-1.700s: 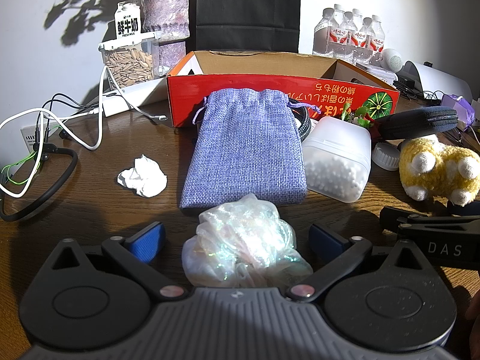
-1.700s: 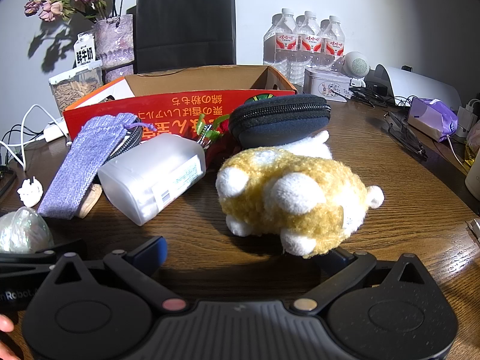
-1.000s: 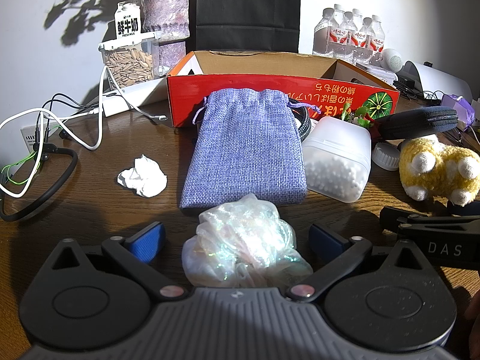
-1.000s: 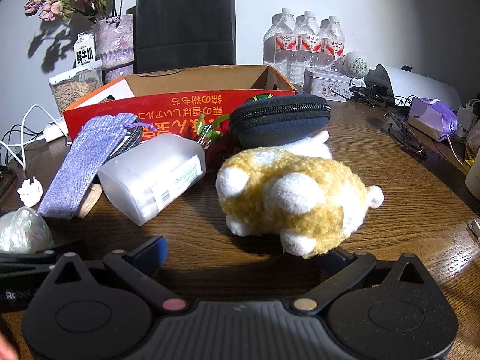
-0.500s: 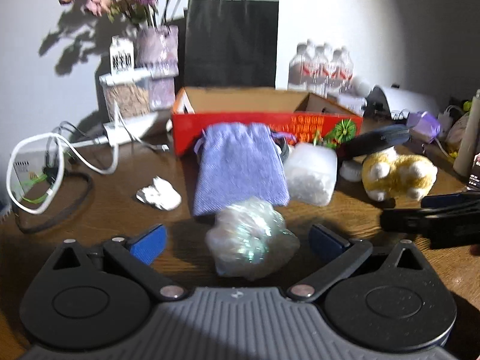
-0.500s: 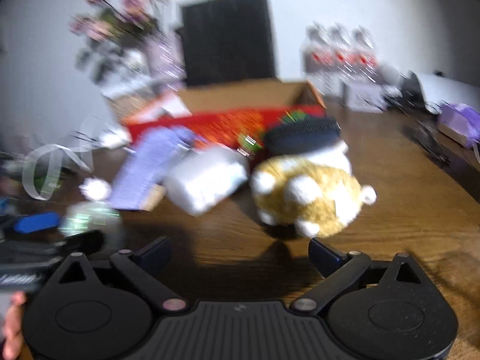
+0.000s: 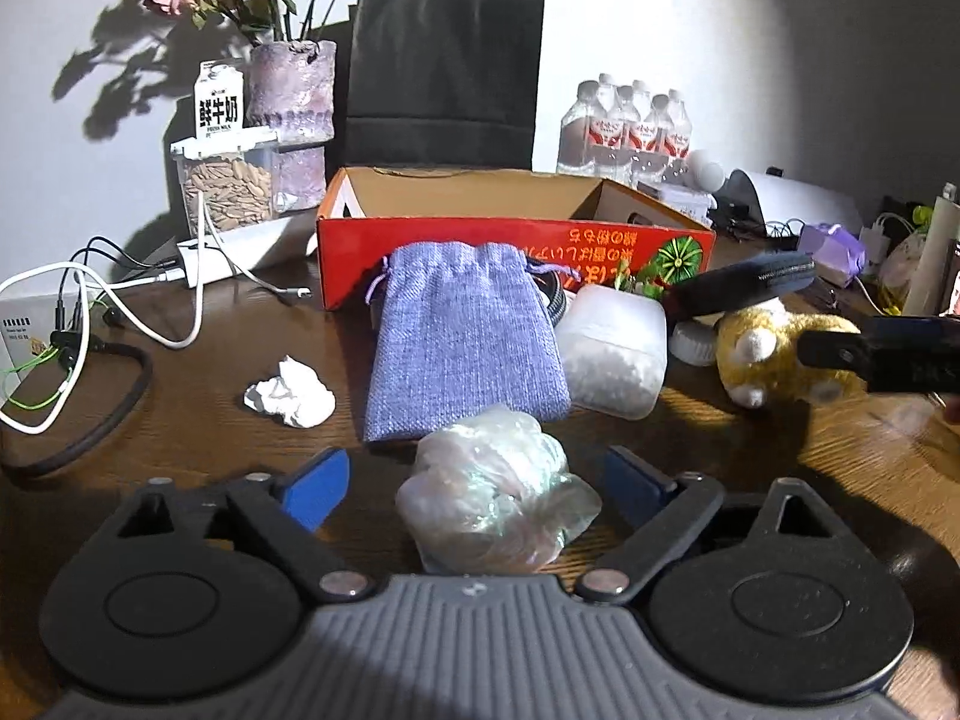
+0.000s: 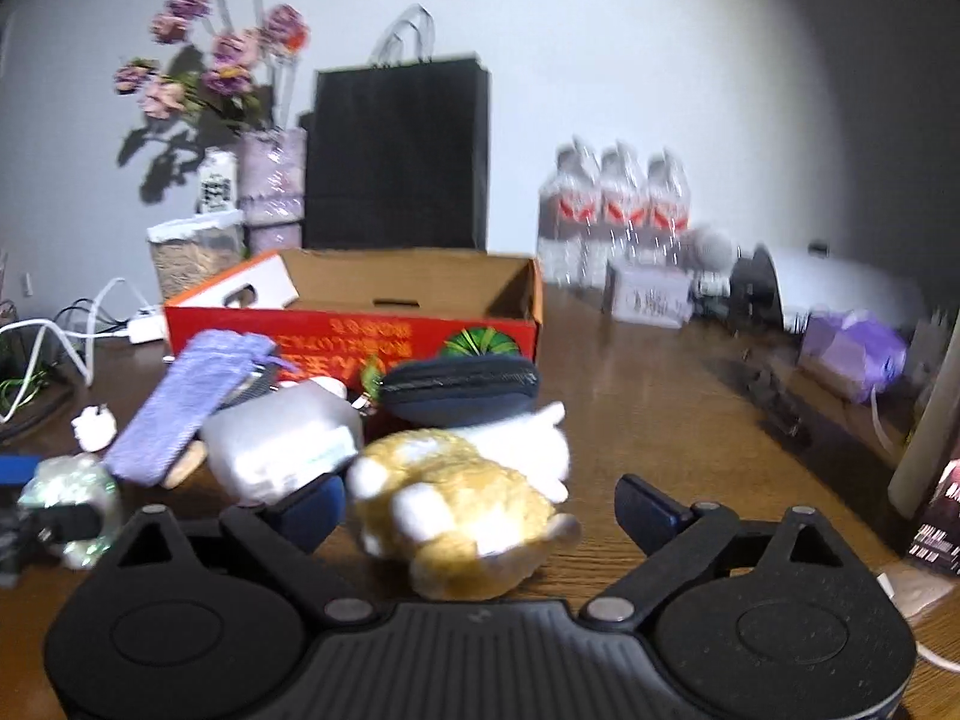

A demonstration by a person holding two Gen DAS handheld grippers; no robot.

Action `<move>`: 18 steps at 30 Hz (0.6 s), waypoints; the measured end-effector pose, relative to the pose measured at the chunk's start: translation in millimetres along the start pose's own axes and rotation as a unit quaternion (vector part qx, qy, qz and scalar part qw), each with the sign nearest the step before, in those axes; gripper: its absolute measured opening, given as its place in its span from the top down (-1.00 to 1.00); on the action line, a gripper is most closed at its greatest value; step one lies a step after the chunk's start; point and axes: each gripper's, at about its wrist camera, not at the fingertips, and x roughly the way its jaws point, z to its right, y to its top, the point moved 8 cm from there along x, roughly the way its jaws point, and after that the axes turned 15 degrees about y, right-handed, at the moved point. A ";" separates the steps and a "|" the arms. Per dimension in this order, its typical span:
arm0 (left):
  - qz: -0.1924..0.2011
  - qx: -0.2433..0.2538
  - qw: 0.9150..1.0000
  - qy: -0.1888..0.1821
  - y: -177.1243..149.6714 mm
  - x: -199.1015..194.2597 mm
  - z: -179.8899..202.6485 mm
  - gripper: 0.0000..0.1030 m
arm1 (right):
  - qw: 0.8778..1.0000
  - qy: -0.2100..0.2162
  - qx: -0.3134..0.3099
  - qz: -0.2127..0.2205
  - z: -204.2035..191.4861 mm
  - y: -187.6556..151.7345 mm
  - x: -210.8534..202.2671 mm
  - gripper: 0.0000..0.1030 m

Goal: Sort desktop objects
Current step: 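Grasp the crumpled clear plastic bag with the left gripper while the right gripper grasps the yellow plush toy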

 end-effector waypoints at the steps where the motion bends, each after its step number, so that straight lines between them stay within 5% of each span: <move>1: -0.003 0.000 1.000 -0.003 -0.4 0.2 0.4 -0.63 | 1.000 0.004 0.010 -0.002 2.9 -1.3 4.6 -0.71; 5: -0.022 0.000 1.000 0.002 -2.6 3.2 1.0 -0.02 | 0.999 0.033 0.035 -0.008 2.2 -8.5 10.5 -0.17; 18: -0.016 0.011 1.000 -0.002 -9.7 -33.6 15.1 0.00 | 0.999 0.029 0.010 -0.023 -38.1 -41.5 -34.7 -0.05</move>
